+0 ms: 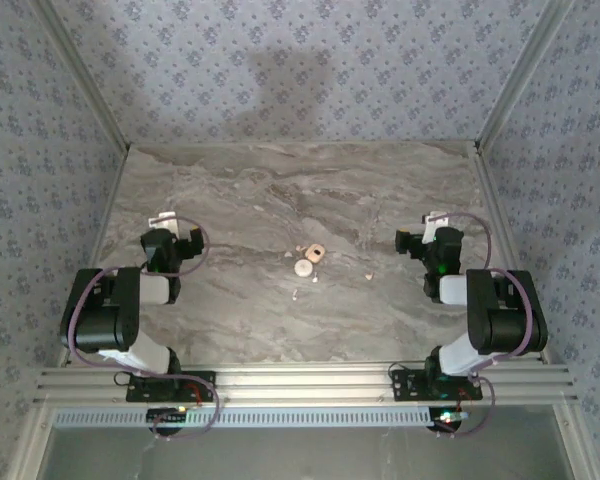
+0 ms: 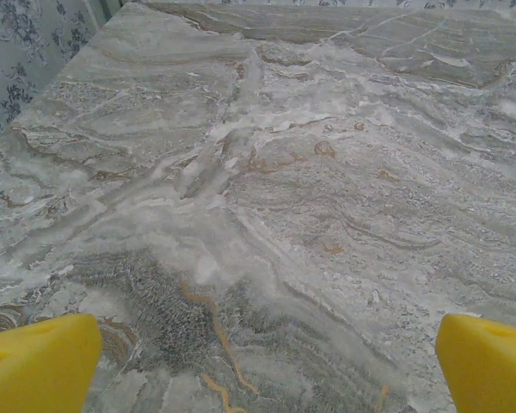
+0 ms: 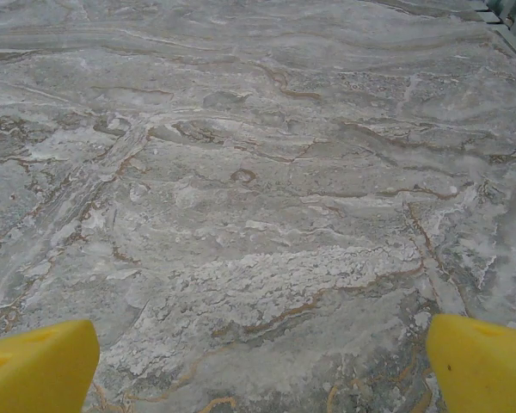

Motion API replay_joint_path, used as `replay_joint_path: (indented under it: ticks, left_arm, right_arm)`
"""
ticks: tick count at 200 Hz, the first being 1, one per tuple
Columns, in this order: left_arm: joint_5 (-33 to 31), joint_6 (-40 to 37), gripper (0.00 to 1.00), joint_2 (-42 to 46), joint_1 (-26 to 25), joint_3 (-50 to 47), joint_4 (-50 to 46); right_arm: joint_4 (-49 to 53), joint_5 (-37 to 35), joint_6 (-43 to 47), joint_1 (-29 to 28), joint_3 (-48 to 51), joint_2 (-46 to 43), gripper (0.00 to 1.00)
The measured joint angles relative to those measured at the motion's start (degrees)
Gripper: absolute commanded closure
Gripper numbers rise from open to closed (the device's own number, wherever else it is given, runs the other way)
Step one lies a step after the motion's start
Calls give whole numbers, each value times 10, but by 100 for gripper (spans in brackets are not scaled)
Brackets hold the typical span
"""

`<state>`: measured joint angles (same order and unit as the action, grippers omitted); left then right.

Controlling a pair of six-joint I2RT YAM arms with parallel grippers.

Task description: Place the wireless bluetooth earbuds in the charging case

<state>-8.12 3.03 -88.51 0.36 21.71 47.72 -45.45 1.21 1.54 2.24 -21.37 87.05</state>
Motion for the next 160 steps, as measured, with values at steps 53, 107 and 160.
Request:
replay_joint_path:
  ticks: [53, 107, 160]
  left_arm:
    - [0, 0, 0, 0, 0, 0, 0]
    - [0, 0, 0, 0, 0, 0, 0]
    - [0, -1, 0, 1, 0, 3, -10]
  right_arm:
    - [0, 0, 0, 0, 0, 0, 0]
    - [0, 0, 0, 1, 0, 0, 0]
    - [17, 0, 0, 1, -8, -2, 0]
